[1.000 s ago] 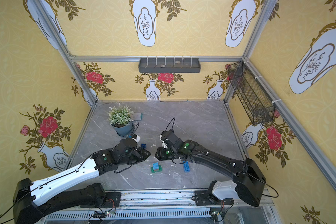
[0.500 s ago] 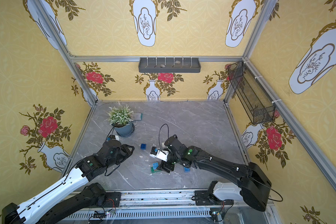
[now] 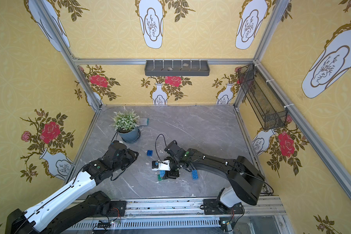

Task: Assemble the number 1 with lego
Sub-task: Move the lego brick at the center of the board.

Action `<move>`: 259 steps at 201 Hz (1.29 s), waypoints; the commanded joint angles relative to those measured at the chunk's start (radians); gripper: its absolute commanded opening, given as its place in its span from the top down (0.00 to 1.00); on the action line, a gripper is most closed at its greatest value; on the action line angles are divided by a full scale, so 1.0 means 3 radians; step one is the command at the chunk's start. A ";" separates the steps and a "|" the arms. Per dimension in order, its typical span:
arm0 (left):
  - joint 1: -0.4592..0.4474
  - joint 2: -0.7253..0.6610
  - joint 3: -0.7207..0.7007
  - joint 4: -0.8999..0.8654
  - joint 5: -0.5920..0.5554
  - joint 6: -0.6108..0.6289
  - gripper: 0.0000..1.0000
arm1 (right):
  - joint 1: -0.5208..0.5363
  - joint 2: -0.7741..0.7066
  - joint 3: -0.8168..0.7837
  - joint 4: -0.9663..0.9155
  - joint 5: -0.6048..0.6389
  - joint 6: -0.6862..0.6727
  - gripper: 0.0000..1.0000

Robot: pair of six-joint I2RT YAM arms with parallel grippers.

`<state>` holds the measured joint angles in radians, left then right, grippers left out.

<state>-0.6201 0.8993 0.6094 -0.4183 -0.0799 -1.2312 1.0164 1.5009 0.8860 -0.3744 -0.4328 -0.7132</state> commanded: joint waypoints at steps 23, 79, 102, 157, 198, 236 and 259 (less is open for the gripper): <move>0.0031 0.0087 0.0001 0.0130 0.0092 -0.0002 0.74 | -0.0011 0.0170 0.0083 0.0037 -0.0146 -0.0137 0.49; 0.0073 0.0091 0.0028 0.0092 0.0113 0.0013 0.75 | -0.0068 0.0267 0.0157 0.0111 -0.0183 -0.0154 0.65; 0.0083 0.0071 0.0029 0.0061 0.0116 0.0019 0.75 | -0.0082 0.0299 0.0209 0.0101 -0.0199 -0.0169 0.68; 0.0102 0.0035 0.0004 0.0035 0.0115 0.0029 0.74 | -0.0089 0.0399 0.0297 0.0100 -0.0153 -0.0147 0.69; 0.0114 -0.0005 -0.0017 -0.0011 0.0118 0.0008 0.74 | -0.0075 0.0458 0.0297 0.0123 -0.0112 -0.0125 0.52; 0.0119 -0.0024 -0.0027 -0.0030 0.0123 0.0013 0.74 | -0.0079 0.0302 0.0253 0.0291 -0.0168 0.0031 0.33; 0.0119 0.0012 -0.0009 -0.0018 0.0212 0.0121 0.69 | -0.0152 0.0061 0.0201 0.0452 -0.0298 0.0488 0.30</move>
<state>-0.5861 0.8925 0.6086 -0.4210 -0.0444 -1.2304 0.9890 1.5772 0.9577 -0.3244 -0.4808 -0.7120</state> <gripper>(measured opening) 0.272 0.698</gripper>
